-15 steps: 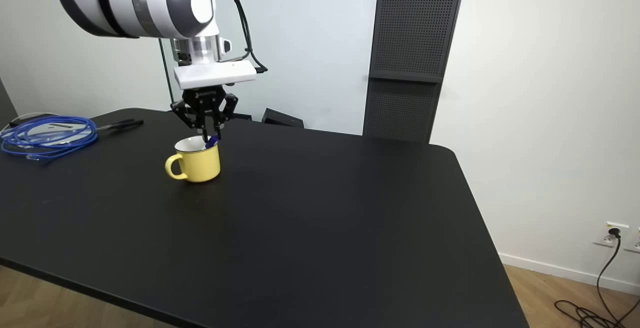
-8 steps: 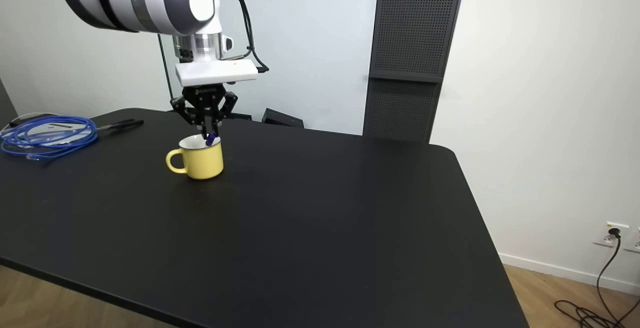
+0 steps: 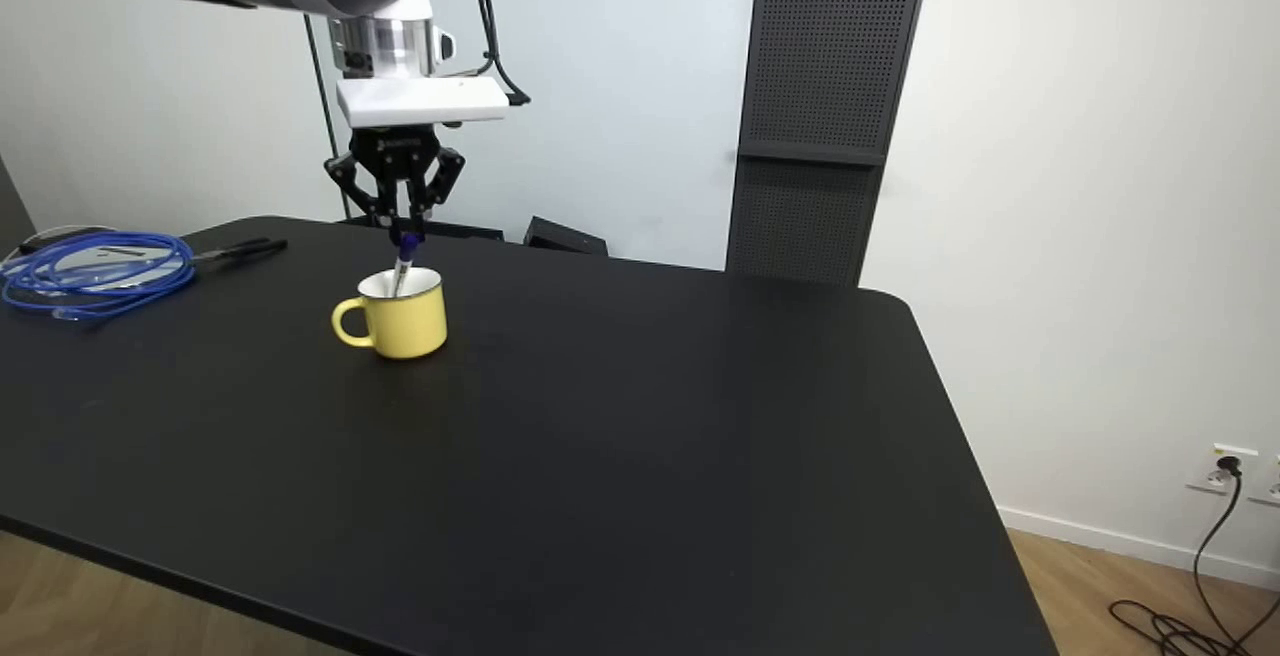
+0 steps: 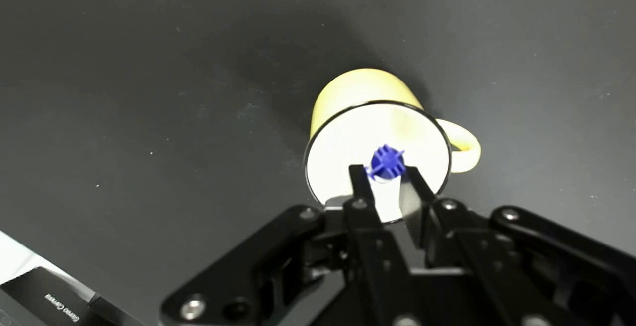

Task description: Remove the marker from the mug cup and place it on the table

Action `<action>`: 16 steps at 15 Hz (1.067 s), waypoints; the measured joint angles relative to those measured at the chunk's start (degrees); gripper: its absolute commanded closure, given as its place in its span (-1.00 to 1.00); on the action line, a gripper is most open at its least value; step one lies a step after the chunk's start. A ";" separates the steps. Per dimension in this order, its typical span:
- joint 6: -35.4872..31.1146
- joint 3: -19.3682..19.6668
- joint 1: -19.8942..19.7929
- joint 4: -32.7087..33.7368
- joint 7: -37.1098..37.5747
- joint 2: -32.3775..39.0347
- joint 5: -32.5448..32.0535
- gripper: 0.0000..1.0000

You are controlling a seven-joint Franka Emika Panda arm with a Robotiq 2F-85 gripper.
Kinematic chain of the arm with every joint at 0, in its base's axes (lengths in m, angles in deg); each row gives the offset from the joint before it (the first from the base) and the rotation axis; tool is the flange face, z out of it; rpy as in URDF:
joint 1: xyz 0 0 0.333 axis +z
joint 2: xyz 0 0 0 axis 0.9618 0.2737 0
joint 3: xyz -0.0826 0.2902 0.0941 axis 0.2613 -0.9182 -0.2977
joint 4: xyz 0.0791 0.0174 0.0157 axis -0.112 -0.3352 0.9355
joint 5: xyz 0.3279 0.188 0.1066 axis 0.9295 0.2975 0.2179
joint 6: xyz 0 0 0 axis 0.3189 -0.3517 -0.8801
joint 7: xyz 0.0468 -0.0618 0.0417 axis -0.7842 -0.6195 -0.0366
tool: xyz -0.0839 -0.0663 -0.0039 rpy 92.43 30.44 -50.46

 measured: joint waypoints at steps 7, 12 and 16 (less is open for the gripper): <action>0.51 1.39 0.10 -2.91 -2.17 -7.62 2.94 0.90; -7.35 4.61 0.39 -6.01 -2.75 -10.34 4.40 0.90; -16.97 7.38 0.58 -9.44 0.22 -10.39 1.88 0.90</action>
